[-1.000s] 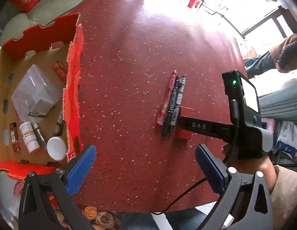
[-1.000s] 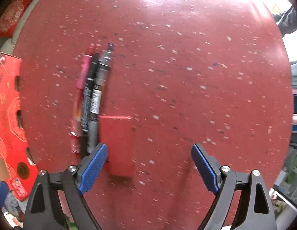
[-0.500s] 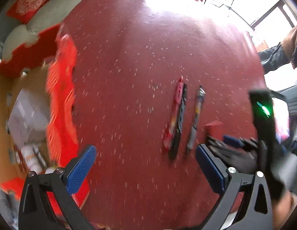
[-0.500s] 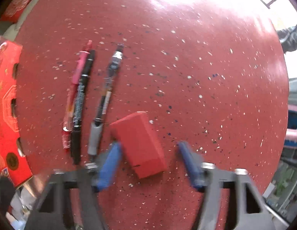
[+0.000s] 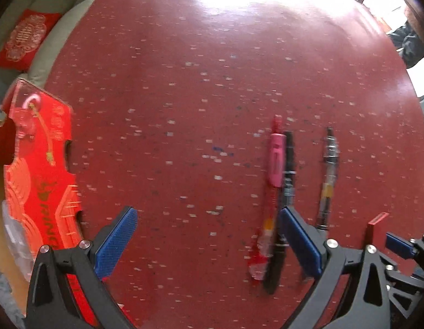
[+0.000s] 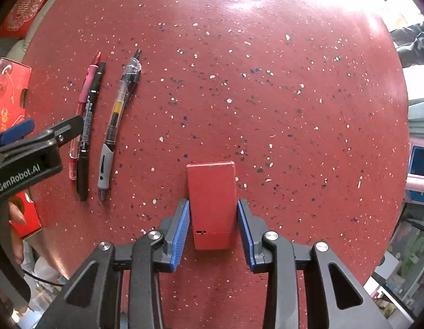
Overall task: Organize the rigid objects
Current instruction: 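Grasp the pink pen with the left tool, then lift the pink pen with the left tool while the right tool lifts the red block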
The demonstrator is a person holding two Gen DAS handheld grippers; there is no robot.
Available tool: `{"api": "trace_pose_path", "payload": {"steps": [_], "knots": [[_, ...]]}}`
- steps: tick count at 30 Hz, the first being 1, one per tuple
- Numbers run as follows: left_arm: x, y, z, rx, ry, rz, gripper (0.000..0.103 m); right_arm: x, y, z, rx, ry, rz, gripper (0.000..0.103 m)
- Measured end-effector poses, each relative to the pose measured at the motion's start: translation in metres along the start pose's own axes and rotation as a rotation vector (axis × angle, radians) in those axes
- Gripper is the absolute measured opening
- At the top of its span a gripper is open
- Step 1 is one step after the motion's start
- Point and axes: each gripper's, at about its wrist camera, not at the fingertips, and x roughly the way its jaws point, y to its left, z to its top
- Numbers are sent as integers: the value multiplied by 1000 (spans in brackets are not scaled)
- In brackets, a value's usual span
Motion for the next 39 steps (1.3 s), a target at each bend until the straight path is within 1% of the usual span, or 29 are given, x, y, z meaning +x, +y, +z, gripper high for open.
{"api": "trace_pose_path", "payload": {"steps": [2, 3, 4, 5, 11, 13, 14, 16, 18, 20, 22, 23, 24, 25, 26, 27, 28, 29, 31, 32, 35, 37, 39], "knots": [[3, 8, 0, -20, 13, -1, 103, 3, 5, -5, -4, 2, 5, 36], [7, 13, 1, -26, 26, -8, 103, 16, -3, -9, -6, 2, 7, 36], [11, 13, 1, -19, 43, -3, 103, 17, -13, -8, -9, 2, 8, 36], [13, 12, 3, -9, 44, -1, 103, 21, -12, -10, -9, 2, 8, 36], [10, -14, 9, 91, -4, -25, 103, 29, -4, -11, -25, 3, -10, 36], [10, -16, 11, 110, -23, -30, 103, 31, -1, -12, -35, 2, -22, 36], [10, -17, 12, 106, -26, -40, 103, 31, 1, -13, -37, 1, -26, 36], [14, -7, 10, 65, -27, -95, 103, 30, 4, -14, -38, -2, -35, 36], [14, -5, 9, 71, -34, -82, 103, 28, 10, -14, -49, -1, -47, 36], [16, -7, 7, 51, -28, -80, 103, 29, 14, -15, -63, -2, -63, 36], [14, -9, 7, 42, -1, -78, 102, 30, 20, -16, -80, -1, -78, 36], [13, -4, 2, 38, 5, -81, 100, 30, 23, -17, -89, 2, -82, 36], [11, -7, 8, 45, 7, -83, 94, 29, 24, -17, -98, 4, -83, 36], [6, -11, 8, 70, 2, -84, 82, 29, 25, -18, -102, 5, -81, 36], [0, -16, 8, 98, -6, -88, 73, 29, 26, -19, -97, 9, -68, 36], [-3, -20, 8, 114, -8, -97, 47, 29, 24, -20, -82, 19, -50, 36], [-6, -22, 7, 129, 4, -111, 13, 27, 23, -21, -64, 23, -35, 36], [-5, -27, -2, 131, 20, -110, 11, 25, 21, -23, -49, 22, -23, 36], [-4, -23, -6, 109, 52, -114, 10, 16, 19, -28, -33, 10, 2, 36], [-5, -21, -8, 97, 56, -119, 10, 11, 19, -32, -37, 1, 10, 36], [-14, -10, -17, 70, 39, -157, 10, -4, 19, -40, -53, -22, 26, 36], [-29, -7, -27, 73, 11, -186, 10, -13, 20, -48, -70, -37, 33, 36], [-42, -8, -37, 85, -1, -205, 10, -21, 21, -56, -82, -46, 30, 36]]}}
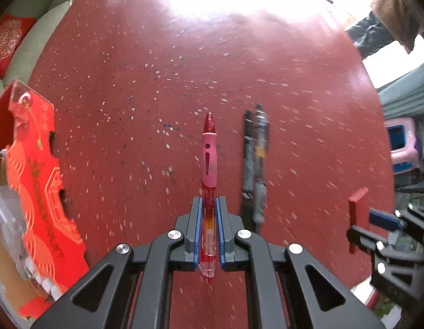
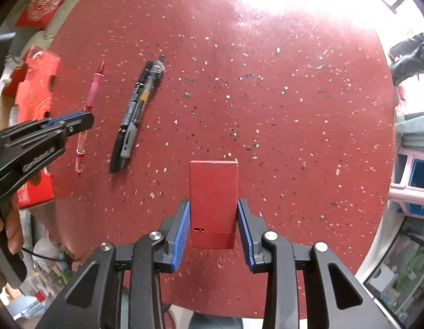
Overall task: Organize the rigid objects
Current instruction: 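Lift the pink pen with the left tool while the right tool lifts the red block, then hold the pink pen with the left tool while the right tool holds the red block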
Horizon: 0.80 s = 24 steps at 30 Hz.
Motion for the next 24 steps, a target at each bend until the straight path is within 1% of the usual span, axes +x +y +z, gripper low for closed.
{"api": "trace_pose_path", "payload": {"steps": [3, 5, 10, 13, 16, 17, 20, 24], "knots": [[-19, -9, -18, 42, -17, -35, 11, -9, 1, -10, -2, -5, 7, 36], [-31, -15, -33, 72, -24, -71, 11, -13, 3, -17, 0, -7, 13, 36], [-49, -24, -61, 109, -14, -118, 11, -16, 6, -38, 8, 0, 26, 36], [-52, -21, -63, 124, -13, -126, 11, -19, 5, -40, -12, 13, 18, 36], [-55, -14, -59, 127, -22, -126, 11, -20, 13, -40, -42, 17, 2, 36], [-57, -12, -58, 126, -29, -127, 11, -25, 9, -41, -50, 15, -2, 36], [-70, -15, -59, 126, -49, -130, 11, -29, 16, -37, -78, -2, -16, 36], [-76, -20, -57, 139, -65, -137, 11, -34, 18, -35, -93, -18, -27, 36]]}}
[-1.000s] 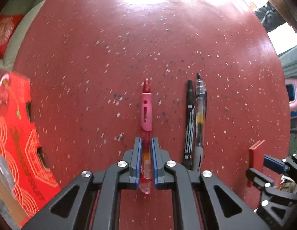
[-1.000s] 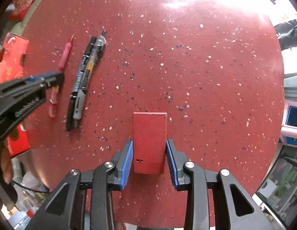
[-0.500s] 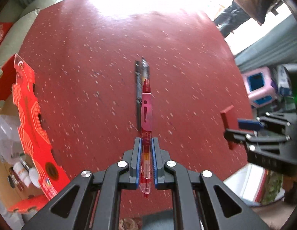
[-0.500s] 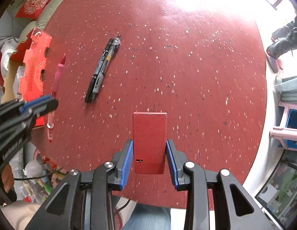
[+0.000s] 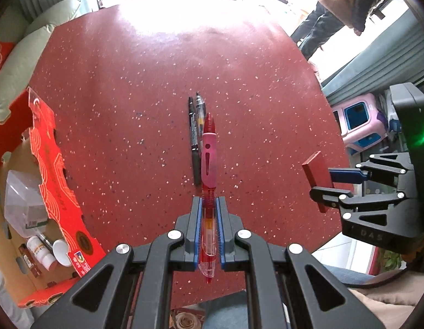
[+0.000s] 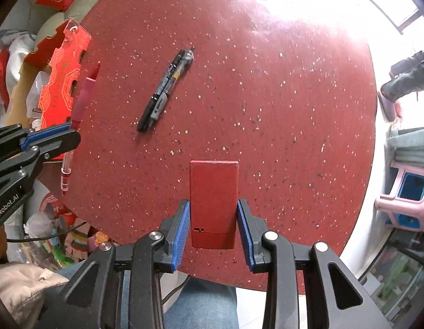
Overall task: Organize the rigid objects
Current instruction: 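Hold the pink pen with the left tool while the right tool holds the red block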
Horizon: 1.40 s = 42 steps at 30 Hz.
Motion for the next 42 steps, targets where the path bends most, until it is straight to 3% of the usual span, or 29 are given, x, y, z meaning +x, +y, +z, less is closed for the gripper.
{"api": "trace_pose_path", "payload": {"steps": [42], "knots": [[-12, 1, -10, -1, -19, -6, 11, -4, 3, -12, 11, 2, -13, 36]]}}
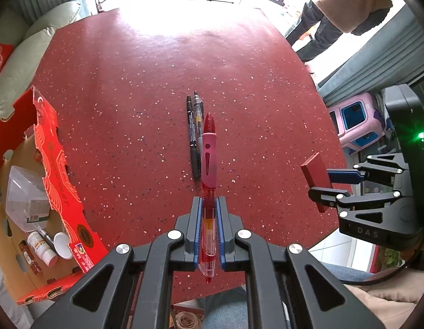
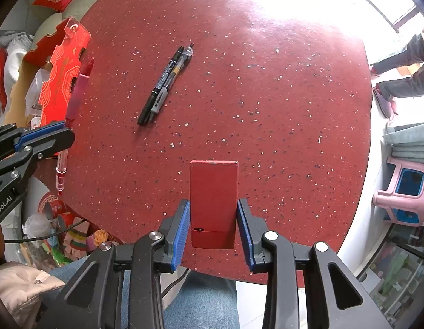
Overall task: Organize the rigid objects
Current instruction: 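Hold the pink pen with the left tool while the right tool holds the red block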
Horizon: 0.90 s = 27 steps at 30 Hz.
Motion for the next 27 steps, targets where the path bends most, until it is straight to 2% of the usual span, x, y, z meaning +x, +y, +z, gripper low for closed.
{"api": "trace_pose_path", "payload": {"steps": [27], "knots": [[-5, 13, -10, -54, -15, 4, 11, 4, 17, -1, -58, 16, -11, 36]]}}
